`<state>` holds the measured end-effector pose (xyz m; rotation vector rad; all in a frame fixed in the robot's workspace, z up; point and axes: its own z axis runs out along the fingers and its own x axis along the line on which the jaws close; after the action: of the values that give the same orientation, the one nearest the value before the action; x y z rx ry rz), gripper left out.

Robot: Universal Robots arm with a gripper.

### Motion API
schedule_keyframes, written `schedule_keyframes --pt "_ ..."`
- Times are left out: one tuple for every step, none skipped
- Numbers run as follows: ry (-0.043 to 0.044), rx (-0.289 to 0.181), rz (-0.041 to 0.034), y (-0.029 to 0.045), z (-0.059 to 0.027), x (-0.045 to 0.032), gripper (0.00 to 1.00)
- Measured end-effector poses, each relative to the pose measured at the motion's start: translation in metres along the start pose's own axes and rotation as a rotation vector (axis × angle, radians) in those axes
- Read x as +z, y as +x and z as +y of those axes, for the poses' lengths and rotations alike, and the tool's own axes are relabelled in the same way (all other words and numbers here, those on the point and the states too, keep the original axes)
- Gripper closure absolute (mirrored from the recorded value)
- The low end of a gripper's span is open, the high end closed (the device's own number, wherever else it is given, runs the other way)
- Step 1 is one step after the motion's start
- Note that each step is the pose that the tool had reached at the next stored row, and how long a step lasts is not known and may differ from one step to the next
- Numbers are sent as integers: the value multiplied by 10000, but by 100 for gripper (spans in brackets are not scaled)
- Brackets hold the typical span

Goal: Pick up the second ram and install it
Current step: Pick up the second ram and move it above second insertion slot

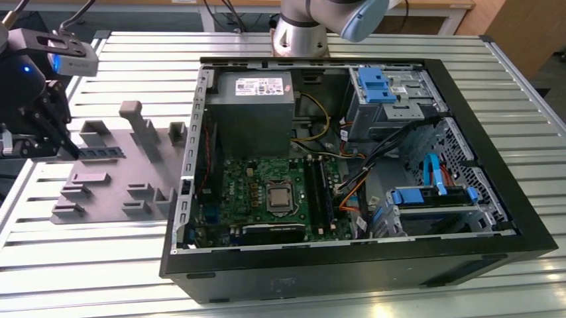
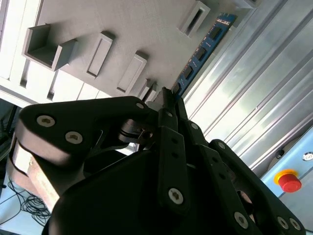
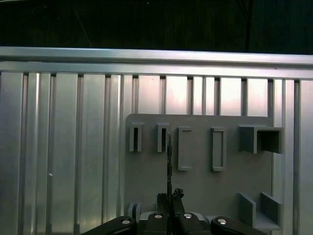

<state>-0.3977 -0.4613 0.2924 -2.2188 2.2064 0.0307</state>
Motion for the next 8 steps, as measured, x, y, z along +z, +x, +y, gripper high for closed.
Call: schedule_keyframes --pt "1 -1 0 0 0 -6 86" --pt "0 -1 -1 0 0 -11 86" --pt "0 0 0 0 0 -18 86" --pt "0 1 0 0 0 -23 86" --pt "1 1 0 -1 0 -28 86" --pt "0 1 0 -1 0 -35 86" --pt "0 0 0 -1 0 -40 86" --pt "1 0 -1 -1 0 -45 86"
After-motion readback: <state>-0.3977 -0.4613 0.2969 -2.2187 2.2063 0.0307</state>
